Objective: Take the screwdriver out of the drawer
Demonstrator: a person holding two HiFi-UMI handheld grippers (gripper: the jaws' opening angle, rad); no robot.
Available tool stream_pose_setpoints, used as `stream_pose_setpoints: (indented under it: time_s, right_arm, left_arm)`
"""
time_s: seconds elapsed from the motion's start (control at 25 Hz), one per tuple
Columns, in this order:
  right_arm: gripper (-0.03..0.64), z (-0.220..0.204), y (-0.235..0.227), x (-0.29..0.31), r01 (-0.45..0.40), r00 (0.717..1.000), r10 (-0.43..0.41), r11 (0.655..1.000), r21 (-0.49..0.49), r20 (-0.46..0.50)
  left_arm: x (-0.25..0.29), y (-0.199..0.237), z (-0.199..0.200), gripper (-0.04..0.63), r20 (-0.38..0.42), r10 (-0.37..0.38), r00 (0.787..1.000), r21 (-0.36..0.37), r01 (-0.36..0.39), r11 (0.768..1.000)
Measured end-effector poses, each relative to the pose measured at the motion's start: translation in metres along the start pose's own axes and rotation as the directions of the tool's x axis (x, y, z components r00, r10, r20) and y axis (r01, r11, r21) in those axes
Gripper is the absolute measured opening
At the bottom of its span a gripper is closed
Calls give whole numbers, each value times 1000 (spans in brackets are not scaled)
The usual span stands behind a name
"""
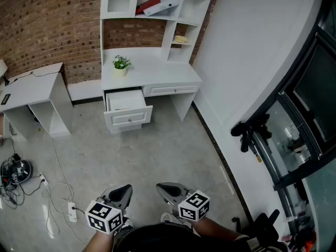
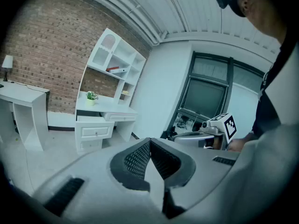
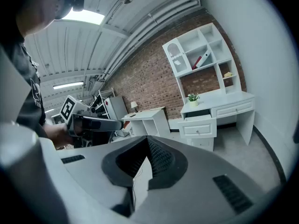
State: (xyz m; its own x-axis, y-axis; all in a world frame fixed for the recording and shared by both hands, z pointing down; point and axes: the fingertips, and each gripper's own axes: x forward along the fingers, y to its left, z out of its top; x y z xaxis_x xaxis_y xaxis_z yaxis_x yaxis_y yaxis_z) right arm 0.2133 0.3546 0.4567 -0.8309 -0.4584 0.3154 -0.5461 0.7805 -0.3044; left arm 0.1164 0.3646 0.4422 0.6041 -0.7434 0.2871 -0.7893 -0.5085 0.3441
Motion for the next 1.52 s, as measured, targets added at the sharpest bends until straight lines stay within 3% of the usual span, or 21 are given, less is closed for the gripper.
stream_pose_setpoints:
  time_s: [0.32,0.56,0.8,1.52]
  right_arm:
    - [5,2,2,-3,-9,1000,9,1000,-12,2]
    - [6,7,5,-5,-37,999,37,999,-7,17]
    - [6,3,11,3,-49,999,49,999,-6,-11]
    - [6,3,51,52,-11,1000,11,1000,-27,3]
  left_arm:
    - [1,-7,4,18,11,-12,1000,14,12,1000]
    - [3,-13,5,18,-2,-10,1000,70,10,998]
    - [-1,-10,6,18,5,-22,1000,40,22,999]
    - [-43,35,8,18,-7,-40,999,86,40,996]
